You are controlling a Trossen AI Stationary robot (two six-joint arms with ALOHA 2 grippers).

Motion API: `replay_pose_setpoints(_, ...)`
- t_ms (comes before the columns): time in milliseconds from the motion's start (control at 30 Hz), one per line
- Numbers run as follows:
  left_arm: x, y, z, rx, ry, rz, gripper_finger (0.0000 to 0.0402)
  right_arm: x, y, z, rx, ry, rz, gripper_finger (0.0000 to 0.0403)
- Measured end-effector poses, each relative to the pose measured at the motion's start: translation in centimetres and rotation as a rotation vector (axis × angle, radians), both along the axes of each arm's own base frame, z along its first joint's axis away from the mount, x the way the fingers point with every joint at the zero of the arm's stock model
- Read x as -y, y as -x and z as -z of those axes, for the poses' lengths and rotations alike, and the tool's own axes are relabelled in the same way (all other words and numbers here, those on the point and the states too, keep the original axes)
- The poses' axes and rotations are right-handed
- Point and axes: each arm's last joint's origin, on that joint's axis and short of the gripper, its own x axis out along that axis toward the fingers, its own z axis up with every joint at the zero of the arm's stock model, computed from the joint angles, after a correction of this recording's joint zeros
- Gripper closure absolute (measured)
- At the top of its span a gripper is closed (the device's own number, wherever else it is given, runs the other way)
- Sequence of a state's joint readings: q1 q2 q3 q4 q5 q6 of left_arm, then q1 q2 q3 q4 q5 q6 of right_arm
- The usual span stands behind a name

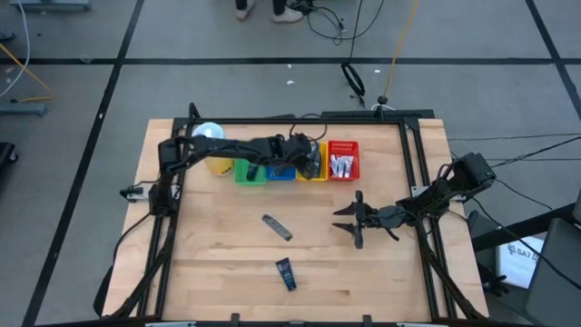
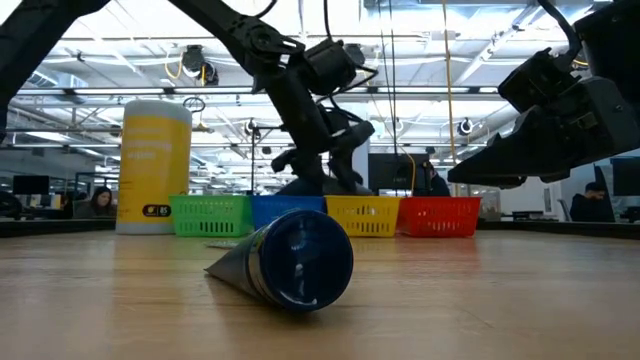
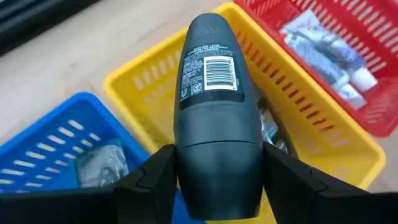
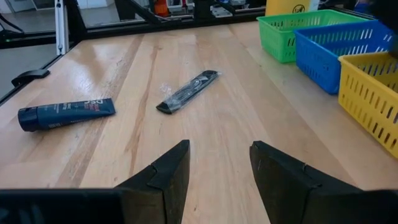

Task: Pick & Place Travel size toiletries
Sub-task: Put the deodorant into the yellow basket, then put the hair comb into the blue basket

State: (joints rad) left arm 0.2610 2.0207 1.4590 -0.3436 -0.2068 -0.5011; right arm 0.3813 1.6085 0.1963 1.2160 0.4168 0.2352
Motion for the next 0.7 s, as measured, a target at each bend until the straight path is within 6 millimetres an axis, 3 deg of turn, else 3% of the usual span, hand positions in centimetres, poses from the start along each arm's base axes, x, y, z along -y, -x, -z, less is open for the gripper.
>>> replay_pose_setpoints(167, 0.4, -0.2, 0.1, 0.003, 0.01, 0.009, 0.0201, 0.0, 0.0, 0.1, -0.005, -0.005, 0.002, 0.0243)
replay_pose_setpoints(467, 0.4, -0.2, 0.0, 0.015, 0.04, 0.083, 0.0111, 0.0, 0.0, 0.1, -0.008, -0.008, 0.003, 0.0243)
replay_pose_setpoints(533, 0.4, -0.1, -0.7, 0.024, 0.015, 0.101, 0.0098, 0.0, 0.0, 0.1, -0.007, -0.011, 0.004, 0.0243)
replay_pose_setpoints(700, 2.0, 0.6, -4.8, 0.085, -0.095, 0.207, 0.0081, 0.0, 0.0, 0.1, -0.007, -0.011, 0.004, 0.0243)
